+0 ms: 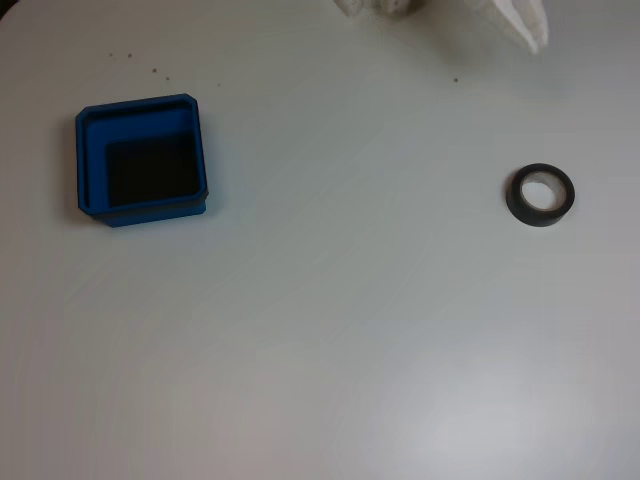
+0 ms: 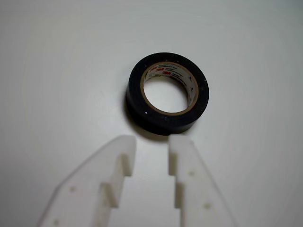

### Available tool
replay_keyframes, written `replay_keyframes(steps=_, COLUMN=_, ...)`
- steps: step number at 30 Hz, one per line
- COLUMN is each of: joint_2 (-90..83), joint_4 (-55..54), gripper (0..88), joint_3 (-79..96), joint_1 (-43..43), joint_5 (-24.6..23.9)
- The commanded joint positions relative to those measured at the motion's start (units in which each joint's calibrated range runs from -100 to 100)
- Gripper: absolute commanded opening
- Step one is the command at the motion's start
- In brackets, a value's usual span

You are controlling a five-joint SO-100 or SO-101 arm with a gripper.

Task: Pick the black tape roll and drop it in the blue box

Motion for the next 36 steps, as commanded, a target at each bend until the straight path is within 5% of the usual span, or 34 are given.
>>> replay_keyframes(steps=1, joint_2=7.3, joint_4=-0.6, gripper=1.0, joint_3=-8.5, joint_1=0.4, joint_5=-0.4)
replay_keyframes(steps=24, joint_2=37.9, joint_4=-0.1, gripper=1.0, joint_3=-32.3, joint_1=0.4, joint_5=0.4)
replay_keyframes(steps=36, joint_2=48.7, joint_4=19.3, gripper=1.0, joint_3=-48.2, joint_1=0.4, joint_5=0.4)
